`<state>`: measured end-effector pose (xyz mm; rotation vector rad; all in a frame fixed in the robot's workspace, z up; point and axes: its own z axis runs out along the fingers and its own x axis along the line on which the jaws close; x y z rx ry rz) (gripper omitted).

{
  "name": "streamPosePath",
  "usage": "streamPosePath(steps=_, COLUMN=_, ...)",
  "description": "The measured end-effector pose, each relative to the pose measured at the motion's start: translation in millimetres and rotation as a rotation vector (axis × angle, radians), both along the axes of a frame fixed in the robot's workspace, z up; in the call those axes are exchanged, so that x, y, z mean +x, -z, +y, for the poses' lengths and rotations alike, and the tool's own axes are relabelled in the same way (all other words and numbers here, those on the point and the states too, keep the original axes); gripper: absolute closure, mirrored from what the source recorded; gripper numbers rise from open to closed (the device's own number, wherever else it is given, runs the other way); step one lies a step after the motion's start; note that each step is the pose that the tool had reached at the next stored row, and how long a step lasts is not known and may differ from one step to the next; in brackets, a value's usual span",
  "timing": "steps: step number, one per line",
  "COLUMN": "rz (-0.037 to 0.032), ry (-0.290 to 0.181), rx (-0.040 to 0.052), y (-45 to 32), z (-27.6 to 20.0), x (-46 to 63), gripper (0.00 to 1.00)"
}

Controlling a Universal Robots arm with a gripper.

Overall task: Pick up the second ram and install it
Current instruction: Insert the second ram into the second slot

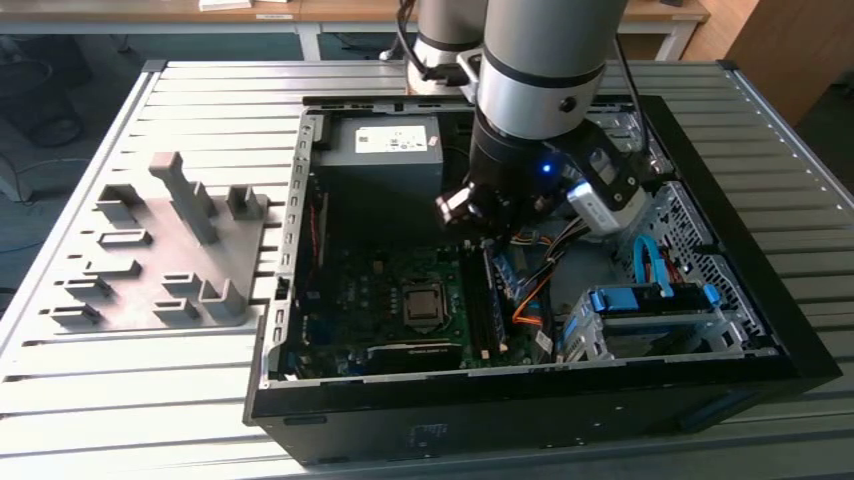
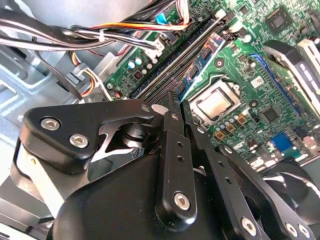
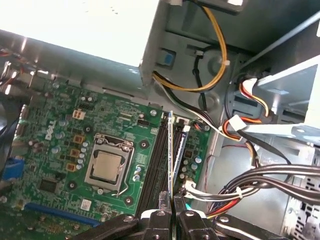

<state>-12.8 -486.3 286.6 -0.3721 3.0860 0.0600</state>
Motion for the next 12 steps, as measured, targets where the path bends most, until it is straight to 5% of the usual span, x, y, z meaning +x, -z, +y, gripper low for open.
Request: streamPosePath(steps=12, rz=0.0, ry=0.125, rx=0.0, y=0.4, z=0.0, x=0.0, gripper=0.86)
